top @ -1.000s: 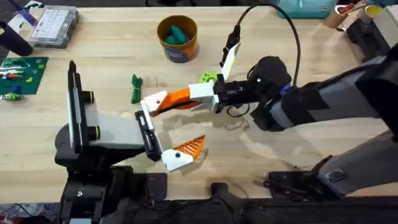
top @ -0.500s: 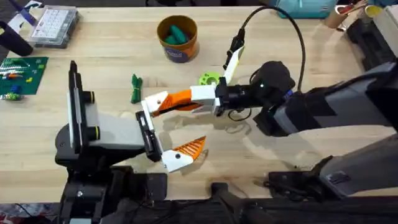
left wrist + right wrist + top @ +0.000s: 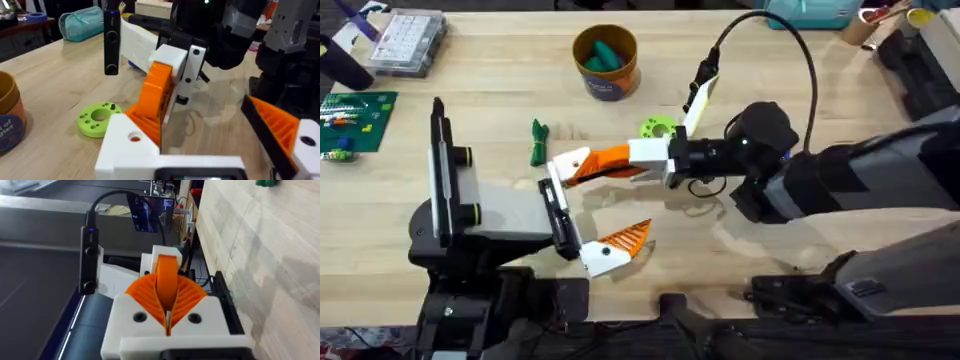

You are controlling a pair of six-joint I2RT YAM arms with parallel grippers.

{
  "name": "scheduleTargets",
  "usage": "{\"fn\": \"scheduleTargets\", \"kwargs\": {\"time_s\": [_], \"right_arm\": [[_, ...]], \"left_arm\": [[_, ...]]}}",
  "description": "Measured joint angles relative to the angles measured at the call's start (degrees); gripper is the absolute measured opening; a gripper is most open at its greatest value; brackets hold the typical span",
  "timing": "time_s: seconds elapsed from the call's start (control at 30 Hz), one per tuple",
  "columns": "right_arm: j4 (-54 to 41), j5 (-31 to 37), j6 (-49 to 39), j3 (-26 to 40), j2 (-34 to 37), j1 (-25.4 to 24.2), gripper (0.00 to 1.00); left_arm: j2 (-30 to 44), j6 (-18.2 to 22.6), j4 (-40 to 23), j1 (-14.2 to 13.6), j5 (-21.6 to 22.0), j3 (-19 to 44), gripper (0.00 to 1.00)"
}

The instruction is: Pick up the gripper from the table and insert it into the empty holder that is missing its gripper. Then pick up a screw, insert it into the mounting hole, and use the screwdriver to tighten it. Finally, clean up the table by picking up the vegetable and placing it into the bucket.

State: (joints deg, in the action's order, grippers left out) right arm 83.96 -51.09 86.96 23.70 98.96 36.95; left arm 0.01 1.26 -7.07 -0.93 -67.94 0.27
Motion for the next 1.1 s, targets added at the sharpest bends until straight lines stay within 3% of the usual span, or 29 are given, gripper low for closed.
{"fn": "scheduleTargets", "kwargs": {"time_s": [1.1], "right_arm": [[-0.36,2.80,-0.44,0.12,0.01,1.29,0.010]], "left_arm": [[0.00,-0.01,0.17,0.11,1.02,0.00,0.990]]}}
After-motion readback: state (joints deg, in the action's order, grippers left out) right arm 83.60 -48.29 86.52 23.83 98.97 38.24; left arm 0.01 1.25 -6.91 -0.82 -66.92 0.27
